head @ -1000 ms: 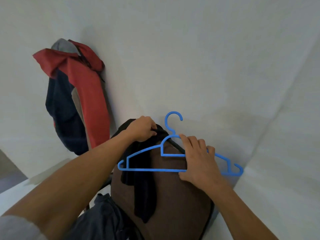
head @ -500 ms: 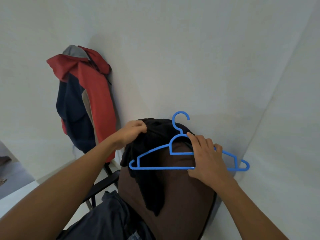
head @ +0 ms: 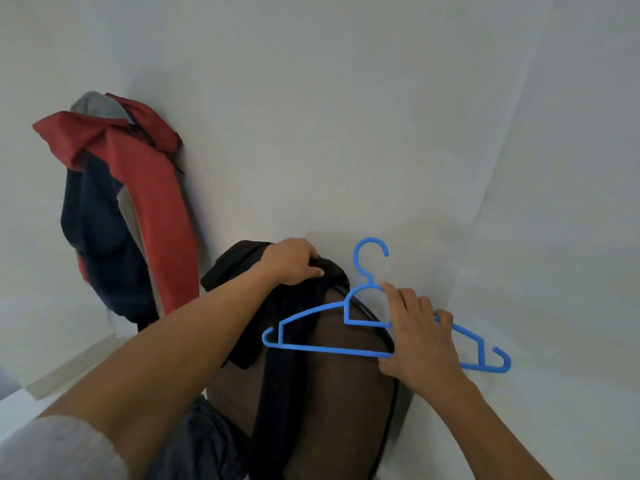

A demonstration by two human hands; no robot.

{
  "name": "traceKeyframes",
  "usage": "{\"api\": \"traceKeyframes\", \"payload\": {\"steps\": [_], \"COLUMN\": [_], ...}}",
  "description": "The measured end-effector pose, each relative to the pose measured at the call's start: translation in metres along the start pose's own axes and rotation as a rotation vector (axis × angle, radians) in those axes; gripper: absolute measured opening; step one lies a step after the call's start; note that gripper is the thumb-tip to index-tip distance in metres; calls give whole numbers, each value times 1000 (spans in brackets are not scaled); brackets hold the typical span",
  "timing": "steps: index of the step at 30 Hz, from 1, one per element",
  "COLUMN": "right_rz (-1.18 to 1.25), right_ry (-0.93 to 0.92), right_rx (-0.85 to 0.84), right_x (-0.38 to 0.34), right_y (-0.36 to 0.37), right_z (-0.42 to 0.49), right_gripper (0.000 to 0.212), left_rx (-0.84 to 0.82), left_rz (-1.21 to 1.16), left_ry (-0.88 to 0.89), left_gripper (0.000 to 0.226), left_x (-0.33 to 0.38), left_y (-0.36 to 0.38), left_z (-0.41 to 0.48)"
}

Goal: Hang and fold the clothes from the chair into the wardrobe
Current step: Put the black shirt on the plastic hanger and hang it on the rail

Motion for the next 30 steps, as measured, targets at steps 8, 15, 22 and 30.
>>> {"api": "traceKeyframes", "payload": {"steps": [8, 15, 22, 30], "right_rz": [193, 630, 868, 1076], "right_ry": [-1, -170, -416, -485], "right_rx": [78, 207, 147, 209], "right_x": [9, -18, -93, -126], "right_y": [-19, -75, -164, -238], "right_z": [-2, -7, -20, -57], "right_gripper": [119, 117, 111, 103], "left_rx": [249, 373, 280, 169], "left_rz": [-777, -1290, -1492, -1355], "left_ry": [-135, -125, 103, 305], "left_gripper": [12, 20, 16, 6], "left_x": [-39, -53, -11, 26], "left_y": [-35, -112, -158, -180], "left_z": [-32, -102, -169, -245]}}
Point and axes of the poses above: each hand's wrist, its own z-axis towards the middle knuckle, its own y-axis out of the palm, x = y × z, the point moved 6 cm from there along z, towards the middle knuckle, and after that the axes turned 5 degrees about -z, right-handed, at the moved point
